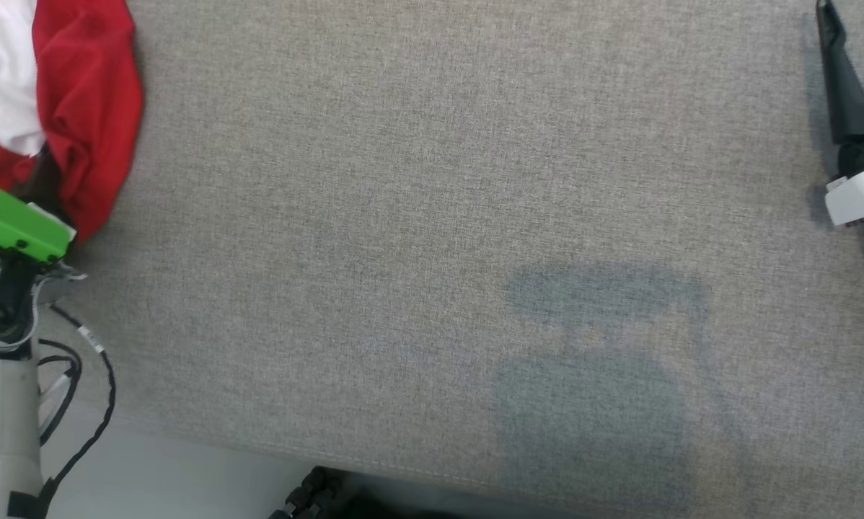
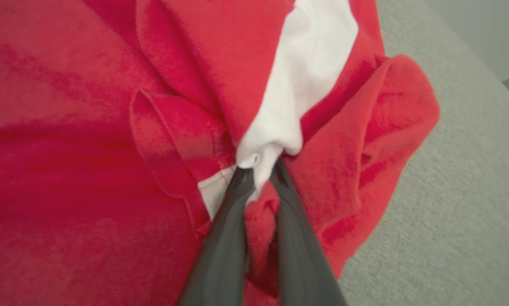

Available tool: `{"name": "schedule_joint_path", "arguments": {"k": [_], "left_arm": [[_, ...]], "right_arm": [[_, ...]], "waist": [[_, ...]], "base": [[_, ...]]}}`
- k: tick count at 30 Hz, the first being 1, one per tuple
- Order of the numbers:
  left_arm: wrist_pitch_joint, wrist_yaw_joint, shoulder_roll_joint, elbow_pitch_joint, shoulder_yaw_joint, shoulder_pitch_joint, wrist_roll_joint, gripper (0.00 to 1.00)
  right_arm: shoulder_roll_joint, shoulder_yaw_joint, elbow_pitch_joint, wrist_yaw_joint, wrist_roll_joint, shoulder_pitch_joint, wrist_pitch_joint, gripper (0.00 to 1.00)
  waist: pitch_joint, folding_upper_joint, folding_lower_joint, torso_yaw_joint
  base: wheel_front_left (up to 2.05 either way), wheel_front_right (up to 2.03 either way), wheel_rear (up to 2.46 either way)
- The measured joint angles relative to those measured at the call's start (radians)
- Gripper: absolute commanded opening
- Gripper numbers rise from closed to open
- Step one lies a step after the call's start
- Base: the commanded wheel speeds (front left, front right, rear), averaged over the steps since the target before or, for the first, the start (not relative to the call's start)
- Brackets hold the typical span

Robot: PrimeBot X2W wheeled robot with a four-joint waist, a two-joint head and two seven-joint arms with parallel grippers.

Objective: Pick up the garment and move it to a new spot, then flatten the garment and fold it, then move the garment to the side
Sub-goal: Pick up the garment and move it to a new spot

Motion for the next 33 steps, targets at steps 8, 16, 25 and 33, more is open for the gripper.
{"name": "schedule_joint_path", "arguments": {"k": [8, 16, 25, 33], "left_arm": [[0.009, -0.071, -0.048, -0.098, -0.088, -0.015, 0.000, 0.00], [0.067, -0.080, -0.063, -0.227, -0.194, -0.027, 0.012, 0.00], [0.130, -0.087, -0.142, -0.363, -0.366, -0.044, 0.043, 0.00], [0.197, -0.087, -0.221, -0.417, -0.523, -0.048, 0.077, 0.00]], "right_arm": [[0.060, 0.031, 0.052, 0.000, 0.010, 0.011, -0.040, 1.00], [0.126, 0.064, 0.085, 0.002, 0.024, 0.013, -0.069, 1.00], [0.192, 0.093, 0.144, 0.006, 0.044, 0.033, -0.093, 1.00], [0.239, 0.100, 0.178, 0.009, 0.053, 0.033, -0.108, 1.00]], "waist": [[-0.065, 0.0000, 0.0000, -0.008], [-0.123, 0.0000, -0.0001, -0.041], [-0.172, 0.0000, -0.0001, -0.103], [-0.205, 0.0000, -0.0001, -0.179]], "base": [[0.00, 0.00, 0.00], [0.00, 0.00, 0.00], [0.00, 0.00, 0.00], [0.00, 0.00, 0.00]]}}
